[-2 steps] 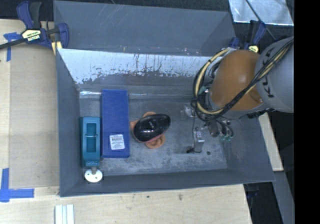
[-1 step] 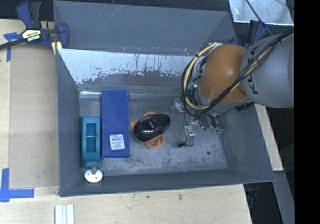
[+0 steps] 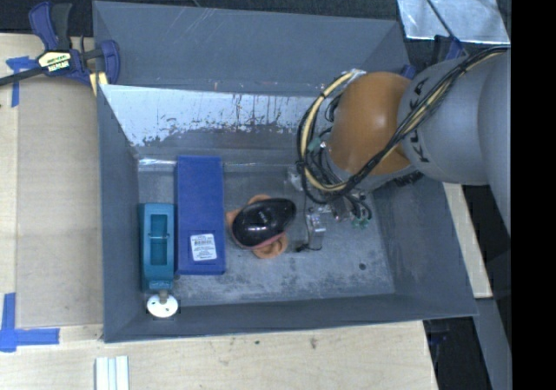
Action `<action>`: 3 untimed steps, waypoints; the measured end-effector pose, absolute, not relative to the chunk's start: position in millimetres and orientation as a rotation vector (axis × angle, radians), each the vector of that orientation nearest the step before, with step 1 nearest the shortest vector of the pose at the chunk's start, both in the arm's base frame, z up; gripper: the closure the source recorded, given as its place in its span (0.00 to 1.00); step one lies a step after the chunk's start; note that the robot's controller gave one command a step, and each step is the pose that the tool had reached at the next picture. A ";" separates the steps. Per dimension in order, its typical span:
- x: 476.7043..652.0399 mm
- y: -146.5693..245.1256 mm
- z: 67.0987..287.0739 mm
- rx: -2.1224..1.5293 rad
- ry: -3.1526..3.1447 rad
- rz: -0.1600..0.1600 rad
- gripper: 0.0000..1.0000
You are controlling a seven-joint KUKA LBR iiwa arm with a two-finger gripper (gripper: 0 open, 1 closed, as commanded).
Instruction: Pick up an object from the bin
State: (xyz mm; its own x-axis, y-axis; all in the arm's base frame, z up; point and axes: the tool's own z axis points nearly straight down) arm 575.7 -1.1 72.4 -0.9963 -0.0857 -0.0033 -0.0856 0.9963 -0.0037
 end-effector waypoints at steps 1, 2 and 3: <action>587.4 29.3 70.9 -0.326 3.121 0.003 0.00; 575.5 78.6 70.9 -0.401 3.113 -0.004 1.00; 575.5 78.6 70.9 -0.400 3.113 -0.003 1.00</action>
Offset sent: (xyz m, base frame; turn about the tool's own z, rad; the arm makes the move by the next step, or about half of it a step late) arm -0.0015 0.0814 -0.0024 -0.1703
